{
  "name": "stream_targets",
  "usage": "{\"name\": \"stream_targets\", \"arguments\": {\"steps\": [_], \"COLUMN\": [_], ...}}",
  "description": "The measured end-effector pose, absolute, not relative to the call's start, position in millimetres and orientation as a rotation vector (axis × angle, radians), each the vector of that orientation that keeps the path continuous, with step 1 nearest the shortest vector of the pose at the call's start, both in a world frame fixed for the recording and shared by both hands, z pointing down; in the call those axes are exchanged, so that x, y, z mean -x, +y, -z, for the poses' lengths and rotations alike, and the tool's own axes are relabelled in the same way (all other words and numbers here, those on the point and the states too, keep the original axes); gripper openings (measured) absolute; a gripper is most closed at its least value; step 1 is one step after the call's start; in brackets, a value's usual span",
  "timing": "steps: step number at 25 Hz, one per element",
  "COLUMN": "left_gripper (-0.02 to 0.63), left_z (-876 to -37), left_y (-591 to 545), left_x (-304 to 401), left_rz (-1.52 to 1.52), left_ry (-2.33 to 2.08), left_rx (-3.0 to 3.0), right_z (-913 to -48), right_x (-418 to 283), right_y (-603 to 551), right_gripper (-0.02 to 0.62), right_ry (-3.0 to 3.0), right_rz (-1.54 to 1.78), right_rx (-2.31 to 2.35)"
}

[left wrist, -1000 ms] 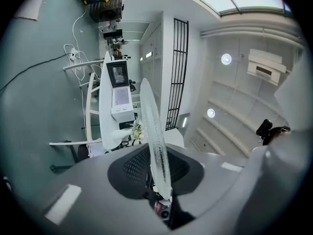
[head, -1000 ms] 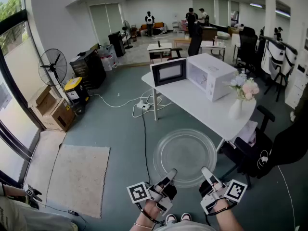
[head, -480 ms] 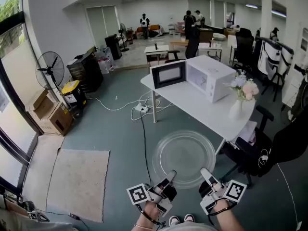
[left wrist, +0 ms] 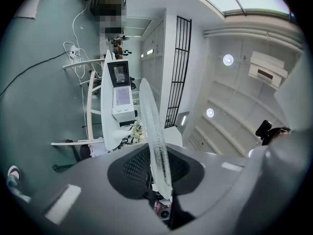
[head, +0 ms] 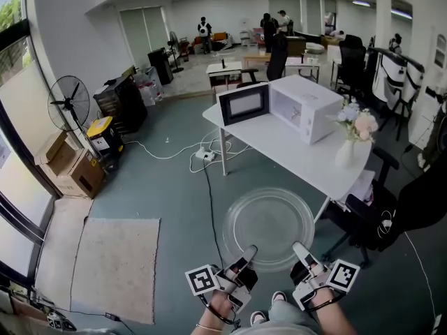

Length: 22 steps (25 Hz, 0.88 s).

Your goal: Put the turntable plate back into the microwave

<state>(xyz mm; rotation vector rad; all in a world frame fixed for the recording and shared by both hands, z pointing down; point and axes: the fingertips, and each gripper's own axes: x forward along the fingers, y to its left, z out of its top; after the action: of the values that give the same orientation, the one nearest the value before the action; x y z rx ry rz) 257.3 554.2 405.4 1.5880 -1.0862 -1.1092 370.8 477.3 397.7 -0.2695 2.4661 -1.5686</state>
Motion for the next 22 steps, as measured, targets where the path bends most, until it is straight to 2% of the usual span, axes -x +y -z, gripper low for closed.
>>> {"name": "stream_targets", "arguments": {"steps": [9, 22], "left_gripper": [0.048, 0.049], "left_z": [-412, -398], "left_y": [513, 392], "left_x": [-227, -154], "left_rz": [1.104, 1.154], "left_ry": [-1.106, -1.181], "left_rx": [-1.582, -1.554], "right_z": [-406, -394], "right_x": [-339, -260], "right_y": [435, 305], "right_gripper": [0.074, 0.073], "right_ry": [2.463, 2.499], "right_rz": [1.581, 1.623], "right_rx": [0.253, 0.15]}}
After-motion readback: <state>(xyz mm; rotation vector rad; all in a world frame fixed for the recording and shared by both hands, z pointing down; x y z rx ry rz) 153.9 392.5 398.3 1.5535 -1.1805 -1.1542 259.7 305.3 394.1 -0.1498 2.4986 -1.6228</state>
